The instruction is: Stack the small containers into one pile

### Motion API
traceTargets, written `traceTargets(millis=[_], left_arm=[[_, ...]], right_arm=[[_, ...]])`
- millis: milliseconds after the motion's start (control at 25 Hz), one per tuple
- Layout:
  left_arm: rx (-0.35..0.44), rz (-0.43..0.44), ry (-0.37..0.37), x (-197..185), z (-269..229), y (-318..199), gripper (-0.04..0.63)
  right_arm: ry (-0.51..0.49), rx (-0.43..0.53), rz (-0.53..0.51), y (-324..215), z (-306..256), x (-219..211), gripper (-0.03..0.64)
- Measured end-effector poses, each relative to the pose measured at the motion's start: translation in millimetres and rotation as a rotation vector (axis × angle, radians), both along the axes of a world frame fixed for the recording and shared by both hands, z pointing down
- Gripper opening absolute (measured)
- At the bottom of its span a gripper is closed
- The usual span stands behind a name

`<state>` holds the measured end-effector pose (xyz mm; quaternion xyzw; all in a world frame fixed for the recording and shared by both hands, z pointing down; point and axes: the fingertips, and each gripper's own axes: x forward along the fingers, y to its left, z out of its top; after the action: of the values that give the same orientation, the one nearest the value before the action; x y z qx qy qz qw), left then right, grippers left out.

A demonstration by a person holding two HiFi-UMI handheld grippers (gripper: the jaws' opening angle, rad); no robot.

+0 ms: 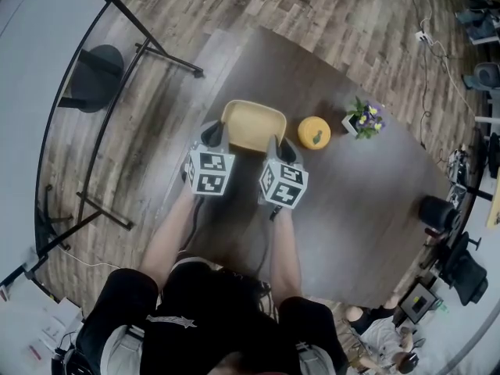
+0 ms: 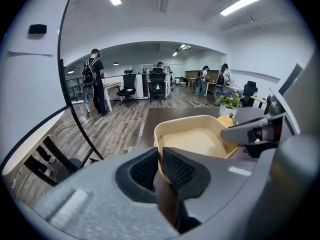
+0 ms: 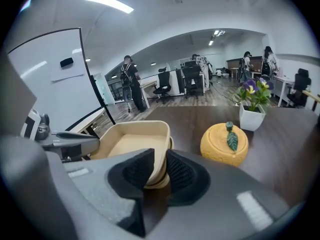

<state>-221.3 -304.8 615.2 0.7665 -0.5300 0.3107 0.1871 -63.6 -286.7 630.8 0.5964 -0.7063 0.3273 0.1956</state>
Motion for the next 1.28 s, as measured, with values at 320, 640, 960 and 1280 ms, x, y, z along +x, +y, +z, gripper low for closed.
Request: traceTargets(millis=[320,640,960,1280], left_arm=[[0.012,-0.005,0.021,-3,4,-1,0.062],[0.054,-0.008,0.085,-9,-14,5,0.305],[0.126,0.046,0.108,2,-59,26,0.305],[0.25,0.156,0.141,29,-132,61,0.304]], right_arm=[[0.013,0.017,-0.003,-3,3,-2,0.142],[0.034,0.087,0.002,1,-15,4,0.249],[0.065,0.174,-0.008,21,-66,11,0.249],[0.128,0.317,0.02,62,-141,33,0.249]])
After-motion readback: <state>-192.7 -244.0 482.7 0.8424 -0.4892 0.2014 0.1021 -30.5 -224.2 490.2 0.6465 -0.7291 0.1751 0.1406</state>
